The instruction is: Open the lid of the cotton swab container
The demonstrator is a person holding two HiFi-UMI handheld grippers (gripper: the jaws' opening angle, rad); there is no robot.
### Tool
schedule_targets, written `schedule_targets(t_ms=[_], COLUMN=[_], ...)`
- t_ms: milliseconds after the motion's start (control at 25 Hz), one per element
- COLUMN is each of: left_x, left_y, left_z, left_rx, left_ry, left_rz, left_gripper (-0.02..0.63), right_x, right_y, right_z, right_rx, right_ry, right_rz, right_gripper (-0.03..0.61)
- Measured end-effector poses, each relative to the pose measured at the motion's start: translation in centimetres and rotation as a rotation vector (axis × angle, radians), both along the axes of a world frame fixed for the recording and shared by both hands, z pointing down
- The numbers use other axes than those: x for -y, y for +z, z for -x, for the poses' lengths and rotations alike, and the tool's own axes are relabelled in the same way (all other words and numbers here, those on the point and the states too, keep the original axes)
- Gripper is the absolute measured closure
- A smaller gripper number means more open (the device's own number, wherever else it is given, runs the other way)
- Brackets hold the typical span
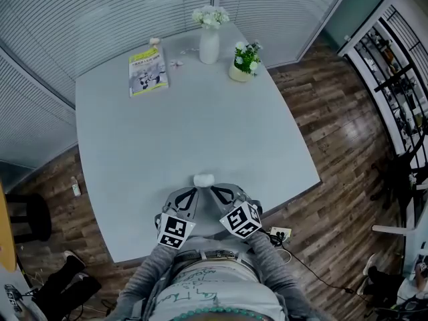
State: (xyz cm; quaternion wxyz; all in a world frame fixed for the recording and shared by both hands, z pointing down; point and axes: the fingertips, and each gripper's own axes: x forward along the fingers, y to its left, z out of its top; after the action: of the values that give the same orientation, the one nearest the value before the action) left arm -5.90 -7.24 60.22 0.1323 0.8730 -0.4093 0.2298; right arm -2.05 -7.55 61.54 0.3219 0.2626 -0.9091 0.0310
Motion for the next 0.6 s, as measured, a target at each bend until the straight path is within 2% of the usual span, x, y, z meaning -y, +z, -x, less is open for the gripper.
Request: schedule_targets(t_ms=[360, 600], left_x=[0.1, 0.6], left_y=[2.4, 2.7], left_z=[0.1, 0.2], left_rx=[0.069, 0.074], left_ry=[0.046, 0.052], left_rz=[0.055, 0.063], left_gripper=[0.615, 0.615], right_x=[0.7, 0.7], right_y=[1.8, 2.5], right_z=[-0.5, -0.9], right_rx=[-0.037, -0.05], right_ry=[0.006, 0.005], right_rz=[0.055, 0.083], right_gripper=[0.577, 0.577])
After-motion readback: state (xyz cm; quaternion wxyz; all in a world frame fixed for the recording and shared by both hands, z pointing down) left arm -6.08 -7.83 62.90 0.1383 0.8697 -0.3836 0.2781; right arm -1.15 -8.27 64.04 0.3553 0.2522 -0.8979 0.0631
